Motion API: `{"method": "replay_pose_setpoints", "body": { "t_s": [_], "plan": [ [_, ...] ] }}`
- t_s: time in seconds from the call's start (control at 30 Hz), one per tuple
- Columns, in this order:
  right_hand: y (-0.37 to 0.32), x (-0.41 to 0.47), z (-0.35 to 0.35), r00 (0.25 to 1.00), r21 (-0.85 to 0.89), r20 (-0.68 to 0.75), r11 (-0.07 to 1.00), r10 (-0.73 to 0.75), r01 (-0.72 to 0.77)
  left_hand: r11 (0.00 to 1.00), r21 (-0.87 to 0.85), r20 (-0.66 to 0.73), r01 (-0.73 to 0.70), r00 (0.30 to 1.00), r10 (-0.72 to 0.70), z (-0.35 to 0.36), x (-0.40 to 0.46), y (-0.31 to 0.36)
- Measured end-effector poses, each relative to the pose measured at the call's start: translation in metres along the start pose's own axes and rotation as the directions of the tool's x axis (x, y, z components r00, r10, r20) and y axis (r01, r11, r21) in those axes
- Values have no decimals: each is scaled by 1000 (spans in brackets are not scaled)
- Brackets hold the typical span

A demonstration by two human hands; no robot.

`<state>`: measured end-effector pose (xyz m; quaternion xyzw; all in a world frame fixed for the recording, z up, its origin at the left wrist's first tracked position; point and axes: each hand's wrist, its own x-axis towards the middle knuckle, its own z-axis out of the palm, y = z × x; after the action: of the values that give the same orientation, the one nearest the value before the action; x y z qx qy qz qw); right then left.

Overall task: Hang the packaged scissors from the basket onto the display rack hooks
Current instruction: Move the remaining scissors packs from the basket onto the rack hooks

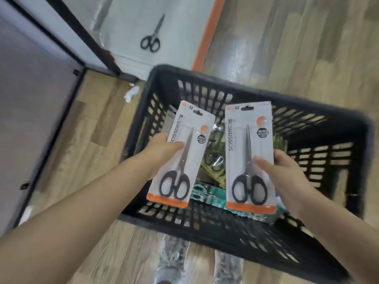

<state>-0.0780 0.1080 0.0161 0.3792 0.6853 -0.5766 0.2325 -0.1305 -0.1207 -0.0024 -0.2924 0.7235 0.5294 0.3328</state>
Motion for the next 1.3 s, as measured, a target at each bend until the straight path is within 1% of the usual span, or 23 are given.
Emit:
{"method": "replay_pose_setpoints", "body": {
  "t_s": [0.07, 0.13, 0.23, 0.3, 0.37, 0.4, 0.47, 0.53, 0.6, 0.63, 0.67, 0.73, 0.8, 0.87, 0.93, 0.97, 1.0, 1.07, 1.13, 1.23, 1.3],
  "plan": [
    [-51, -39, -2, 1000, -42, 15, 999, -26, 26, 999, -35, -13, -3, 1000, 3, -24, -44, 39],
    [-116, -83, -4, 995, -59, 41, 994, -86, 88, 997, -61, -39, -49, 998, 47, -51, -94, 90],
    [-221, -150, -10, 969, -72, 98, 970, -225, 233, 972, -144, -120, -186, 978, 169, -99, -179, 176],
    [-295, -205, -12, 928, -60, 160, 935, -336, 349, 936, -207, -194, -285, 950, 246, -133, -248, 234],
    [-363, -261, -17, 854, -27, 231, 874, -466, 485, 878, -262, -269, -402, 904, 333, -163, -319, 285],
    [-394, -291, -20, 802, -11, 256, 828, -539, 560, 841, -295, -299, -453, 880, 369, -177, -355, 305],
    [-439, -350, -26, 681, 39, 331, 730, -654, 682, 769, -320, -375, -554, 819, 434, -199, -427, 335],
    [-469, -404, -30, 563, 95, 384, 638, -732, 764, 698, -326, -448, -637, 755, 479, -214, -495, 349],
    [-478, -452, -29, 490, 155, 431, 597, -758, 787, 634, -336, -524, -697, 697, 489, -225, -547, 343],
    [-475, -470, -26, 462, 175, 466, 591, -754, 788, 611, -323, -566, -723, 665, 488, -229, -565, 331],
    [-468, -486, -21, 449, 177, 492, 591, -746, 787, 610, -305, -595, -731, 646, 478, -231, -582, 317],
    [-443, -507, -8, 452, 159, 556, 623, -698, 766, 609, -311, -653, -730, 630, 421, -231, -607, 282],
    [-413, -515, 6, 448, 118, 647, 661, -618, 741, 595, -368, -730, -715, 619, 291, -222, -626, 244],
    [-380, -518, 18, 487, 54, 695, 715, -528, 698, 596, -432, -766, -677, 624, 154, -210, -635, 204],
    [-352, -523, 26, 543, -24, 725, 771, -425, 636, 570, -499, -768, -653, 638, 58, -198, -640, 165],
    [-342, -521, 29, 557, -62, 735, 780, -387, 623, 561, -523, -770, -642, 638, 13, -193, -642, 148],
    [-335, -523, 32, 557, -89, 745, 773, -368, 629, 554, -539, -773, -634, 633, -28, -189, -645, 135],
    [-332, -528, 37, 526, -106, 770, 741, -361, 663, 529, -568, -784, -631, 611, -113, -186, -650, 118],
    [-339, -537, 46, 500, -96, 777, 714, -382, 694, 486, -580, -793, -654, 590, -152, -191, -654, 109],
    [-362, -552, 63, 446, -53, 791, 680, -418, 731, 443, -555, -817, -704, 561, -132, -207, -659, 114],
    [-379, -558, 79, 421, -24, 781, 651, -461, 758, 430, -514, -845, -743, 524, -105, -224, -661, 126]
  ]
}}
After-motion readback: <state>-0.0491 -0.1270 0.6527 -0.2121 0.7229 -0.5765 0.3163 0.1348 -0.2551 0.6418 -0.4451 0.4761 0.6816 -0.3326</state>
